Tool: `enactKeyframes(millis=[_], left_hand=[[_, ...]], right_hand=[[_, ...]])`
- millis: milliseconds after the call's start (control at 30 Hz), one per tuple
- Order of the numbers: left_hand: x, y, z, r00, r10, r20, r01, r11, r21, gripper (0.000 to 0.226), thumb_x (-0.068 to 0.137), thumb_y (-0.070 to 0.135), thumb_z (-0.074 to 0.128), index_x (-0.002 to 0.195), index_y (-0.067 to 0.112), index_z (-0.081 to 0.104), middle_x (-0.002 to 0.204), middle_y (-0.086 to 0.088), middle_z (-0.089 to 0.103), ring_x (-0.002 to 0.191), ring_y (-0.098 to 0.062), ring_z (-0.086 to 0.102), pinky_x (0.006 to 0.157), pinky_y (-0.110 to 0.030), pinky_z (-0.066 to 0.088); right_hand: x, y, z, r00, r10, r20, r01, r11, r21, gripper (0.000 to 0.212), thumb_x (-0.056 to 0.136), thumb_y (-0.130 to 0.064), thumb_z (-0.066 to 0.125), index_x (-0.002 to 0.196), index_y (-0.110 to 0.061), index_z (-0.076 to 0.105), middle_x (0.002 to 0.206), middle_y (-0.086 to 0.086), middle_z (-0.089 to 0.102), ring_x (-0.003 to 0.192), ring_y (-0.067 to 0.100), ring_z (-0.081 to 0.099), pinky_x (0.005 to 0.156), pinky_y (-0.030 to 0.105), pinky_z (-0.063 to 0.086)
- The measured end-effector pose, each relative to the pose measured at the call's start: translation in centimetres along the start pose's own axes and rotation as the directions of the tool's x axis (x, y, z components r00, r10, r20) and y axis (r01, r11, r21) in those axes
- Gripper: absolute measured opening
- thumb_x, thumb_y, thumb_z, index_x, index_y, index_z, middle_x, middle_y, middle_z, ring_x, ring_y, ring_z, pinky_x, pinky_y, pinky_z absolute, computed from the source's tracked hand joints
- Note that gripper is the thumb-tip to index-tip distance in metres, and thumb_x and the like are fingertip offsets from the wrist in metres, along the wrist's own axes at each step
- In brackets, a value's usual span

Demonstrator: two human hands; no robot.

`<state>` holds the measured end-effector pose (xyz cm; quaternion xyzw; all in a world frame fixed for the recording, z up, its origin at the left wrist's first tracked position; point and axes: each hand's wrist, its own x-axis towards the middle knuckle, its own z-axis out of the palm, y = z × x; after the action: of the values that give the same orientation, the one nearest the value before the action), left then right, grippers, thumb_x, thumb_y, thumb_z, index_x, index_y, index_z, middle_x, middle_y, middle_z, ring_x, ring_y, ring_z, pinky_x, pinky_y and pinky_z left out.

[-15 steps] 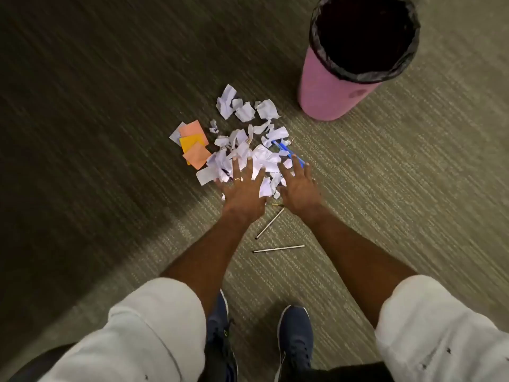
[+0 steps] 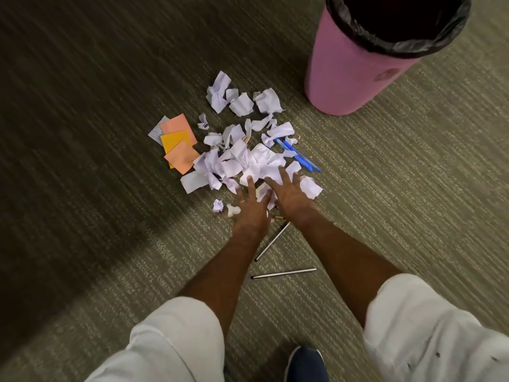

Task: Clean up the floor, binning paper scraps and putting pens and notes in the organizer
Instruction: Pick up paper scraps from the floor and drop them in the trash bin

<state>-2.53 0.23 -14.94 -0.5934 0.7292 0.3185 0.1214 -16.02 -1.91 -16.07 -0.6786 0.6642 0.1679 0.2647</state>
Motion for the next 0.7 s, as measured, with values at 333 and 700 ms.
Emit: enactKeyframes(millis=[333,700], left_hand=[[1.1,-1.1,0.0,0.981,0.169,-0.095,-0.156,0.979,0.132,0.044,0.093,0.003,0.057,0.136,0.014,0.052,0.144,-0.012,0.041,0.129,-0.033,0.047,0.092,-0.046,0.055],[0.7,-2.7,-6.1,0.986,0.027,-0.165,-0.051,0.988,-0.144,0.021,0.092,0.005,0.055,0.102,0.010,0.072,0.103,-0.013,0.071,0.096,-0.032,0.066,0.080,-0.032,0.051]], right_hand=[[0.6,-0.1,0.4,0.980,0.012,-0.201,-0.014,1.000,-0.007,0.052,0.085,0.009,0.058,0.131,-0.013,0.051,0.150,0.019,0.033,0.122,0.042,0.051,0.091,0.046,0.052],[-0.8,-0.4,-2.7,0.967,0.063,-0.248,-0.021,0.985,0.170,0.025,0.083,0.007,0.062,0.103,-0.006,0.068,0.109,0.017,0.061,0.096,0.034,0.065,0.077,0.039,0.055]])
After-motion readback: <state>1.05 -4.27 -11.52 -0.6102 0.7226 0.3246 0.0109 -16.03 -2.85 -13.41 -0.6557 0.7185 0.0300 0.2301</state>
